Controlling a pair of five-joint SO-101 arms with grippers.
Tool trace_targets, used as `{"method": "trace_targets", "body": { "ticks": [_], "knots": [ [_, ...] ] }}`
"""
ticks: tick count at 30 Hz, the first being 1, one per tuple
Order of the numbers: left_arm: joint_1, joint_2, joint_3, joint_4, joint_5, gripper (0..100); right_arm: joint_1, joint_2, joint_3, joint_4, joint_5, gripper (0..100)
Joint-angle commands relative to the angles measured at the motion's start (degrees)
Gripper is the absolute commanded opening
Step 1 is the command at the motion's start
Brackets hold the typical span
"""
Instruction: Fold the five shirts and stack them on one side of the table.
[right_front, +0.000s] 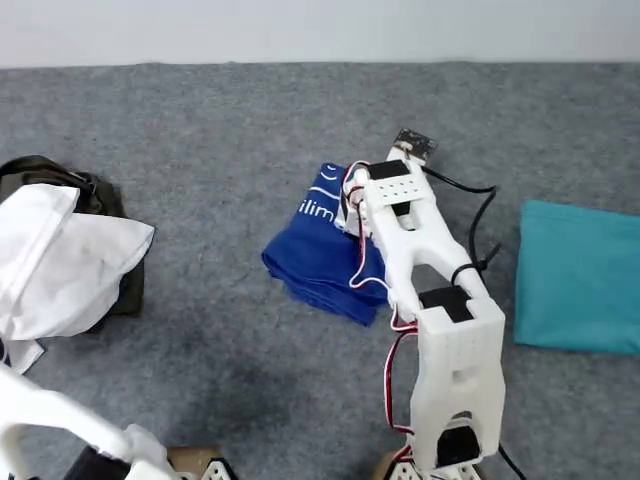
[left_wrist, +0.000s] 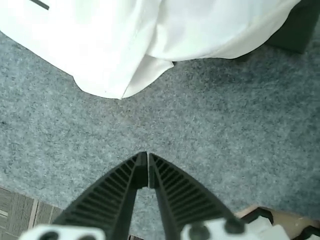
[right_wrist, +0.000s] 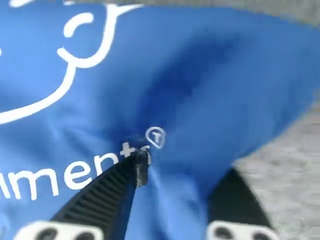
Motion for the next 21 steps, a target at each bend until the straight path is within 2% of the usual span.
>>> {"method": "trace_targets", "body": {
  "ticks": [1, 3, 9, 17, 21],
  "knots": [
    [-0.4, -2.4, -2.8, 0.5, -0.2, 2, 0.4, 1.2, -1.3, 1.9, -0.1, 3.0],
    [-0.4, -2.4, -2.8, 0.5, -0.2, 2, 0.4, -0.2, -2.5, 4.9, 1.8, 0.9],
    [-0.4, -2.4, -2.8, 0.6, -0.2, 2, 2.1, -9.0, -6.7, 16.0, 13.8, 0.9],
    [-0.4, -2.4, -2.7, 1.8, -0.3, 2, 11.7, -22.8, -6.8, 25.3, 32.4, 0.9],
    [-0.4, -2.4, -2.5, 2.3, -0.2, 2, 17.2, -26.3, -6.9, 30.4, 45.9, 0.9]
  ]
}}
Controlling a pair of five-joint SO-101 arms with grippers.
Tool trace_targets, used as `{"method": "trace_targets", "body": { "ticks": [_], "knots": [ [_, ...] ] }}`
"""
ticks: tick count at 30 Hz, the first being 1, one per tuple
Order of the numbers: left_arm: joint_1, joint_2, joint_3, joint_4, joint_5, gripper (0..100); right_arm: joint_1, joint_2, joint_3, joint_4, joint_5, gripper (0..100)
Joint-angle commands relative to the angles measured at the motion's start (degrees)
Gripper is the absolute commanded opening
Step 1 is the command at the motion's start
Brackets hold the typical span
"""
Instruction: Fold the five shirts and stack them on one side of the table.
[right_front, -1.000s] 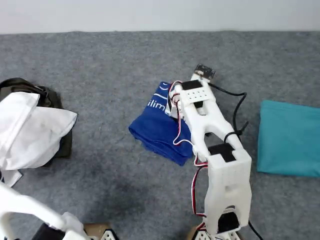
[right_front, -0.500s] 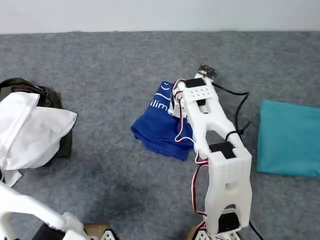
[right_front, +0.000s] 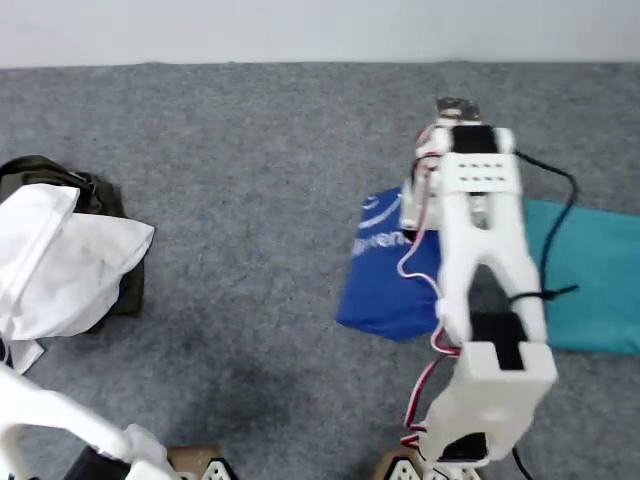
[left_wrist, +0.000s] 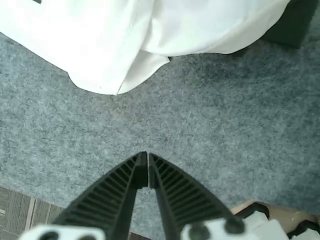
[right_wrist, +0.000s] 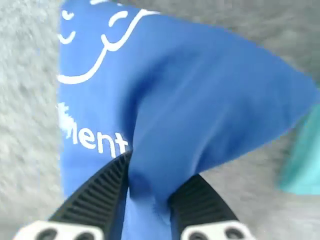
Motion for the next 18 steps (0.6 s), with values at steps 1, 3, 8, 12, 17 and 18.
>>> {"method": "trace_targets", "body": {
  "ticks": [1, 3, 8, 12, 17, 18],
  "knots": [
    [-0.4, -2.4, -2.5, 1.2, -0.2, 2, 5.5, -6.1, -3.0, 4.5, 12.2, 0.9],
    [-0.4, -2.4, -2.5, 1.2, -0.2, 2, 8.7, -6.9, -3.0, 5.9, 17.1, 0.9],
    [-0.3, -2.4, -2.4, 1.2, -0.2, 2, 17.2, -8.4, -3.1, 6.0, 24.9, 0.9],
    [-0.2, -2.4, -2.4, 1.2, -0.1, 2, 21.8, -8.7, -3.1, 4.0, 30.4, 0.9],
    [-0.4, -2.4, -2.4, 1.3, -0.1, 2, 26.7, -8.5, -3.1, -3.0, 31.6, 0.9],
    [-0.4, -2.4, -2.4, 1.4, -0.1, 2, 27.6, -8.5, -3.1, -4.4, 31.6, 0.9]
  ]
}}
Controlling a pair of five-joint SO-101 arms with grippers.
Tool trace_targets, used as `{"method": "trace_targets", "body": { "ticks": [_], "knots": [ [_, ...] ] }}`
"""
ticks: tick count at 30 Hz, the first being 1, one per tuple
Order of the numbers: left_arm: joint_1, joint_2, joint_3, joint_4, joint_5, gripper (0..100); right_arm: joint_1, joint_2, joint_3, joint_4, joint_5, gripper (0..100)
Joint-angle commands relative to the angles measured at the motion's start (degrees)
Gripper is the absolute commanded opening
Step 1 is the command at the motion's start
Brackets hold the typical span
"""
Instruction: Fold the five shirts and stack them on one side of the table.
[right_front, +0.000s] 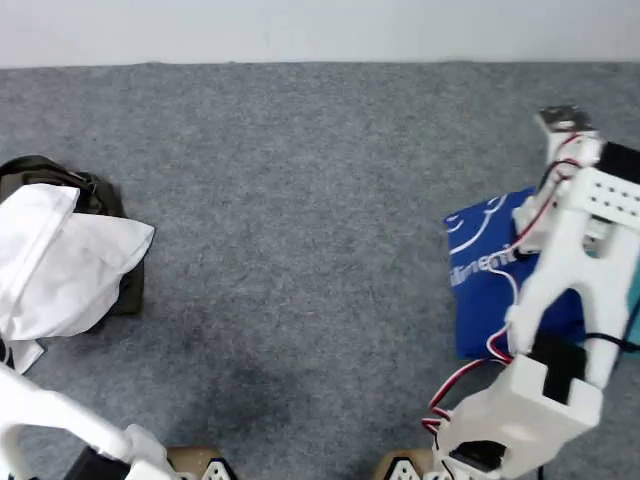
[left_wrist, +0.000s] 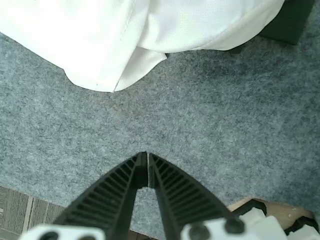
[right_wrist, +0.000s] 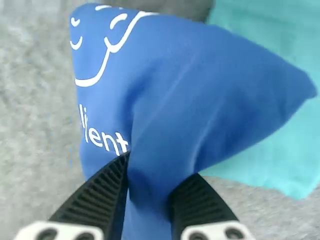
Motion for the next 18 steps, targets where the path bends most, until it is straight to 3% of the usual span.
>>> {"method": "trace_targets", "body": {
  "ticks": [1, 10, 18],
  "knots": [
    [-0.4, -2.4, -2.4, 1.1, -0.1, 2, 3.6, -3.8, -3.1, -5.1, 0.9, 0.9],
    [-0.4, -2.4, -2.5, 2.5, -0.1, 2, 8.3, 0.3, -2.8, -13.5, 1.2, 0.9],
    [-0.4, -2.4, -2.4, 4.1, -0.1, 2, 12.4, 9.8, -3.1, -20.4, 9.4, 1.1]
  ]
}}
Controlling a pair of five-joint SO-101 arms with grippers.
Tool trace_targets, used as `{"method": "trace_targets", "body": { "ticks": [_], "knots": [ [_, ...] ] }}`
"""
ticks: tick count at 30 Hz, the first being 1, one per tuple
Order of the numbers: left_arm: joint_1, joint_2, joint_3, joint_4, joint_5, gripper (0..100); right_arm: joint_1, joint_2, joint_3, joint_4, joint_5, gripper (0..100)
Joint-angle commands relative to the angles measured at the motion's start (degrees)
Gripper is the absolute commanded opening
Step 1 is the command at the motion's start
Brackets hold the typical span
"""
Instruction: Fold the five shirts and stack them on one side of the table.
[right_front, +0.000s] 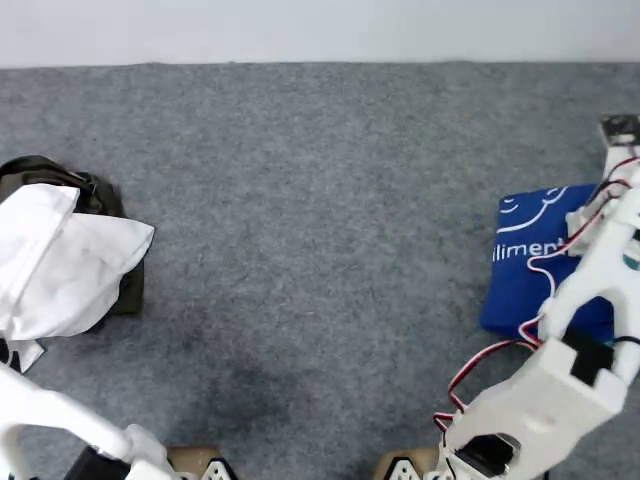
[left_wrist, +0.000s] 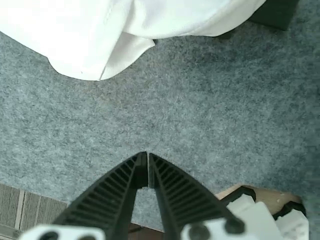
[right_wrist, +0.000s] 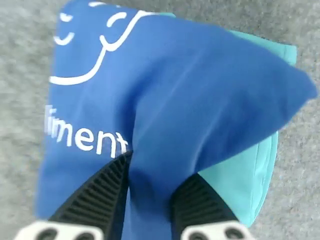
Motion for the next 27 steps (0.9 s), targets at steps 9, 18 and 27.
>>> {"method": "trace_targets", "body": {
  "ticks": [9, 18, 27],
  "knots": [
    [-0.4, -2.4, -2.4, 0.8, -0.1, 2, 3.6, 2.5, -3.2, -6.5, 11.5, 10.2],
    [-0.4, -2.4, -2.3, 1.6, -0.1, 2, 6.0, 0.4, -9.0, -4.2, 11.5, 20.3],
    [-0.4, -2.4, -2.3, 1.6, -0.1, 2, 5.2, -1.8, -12.6, 12.3, 11.7, 10.2]
  ]
}}
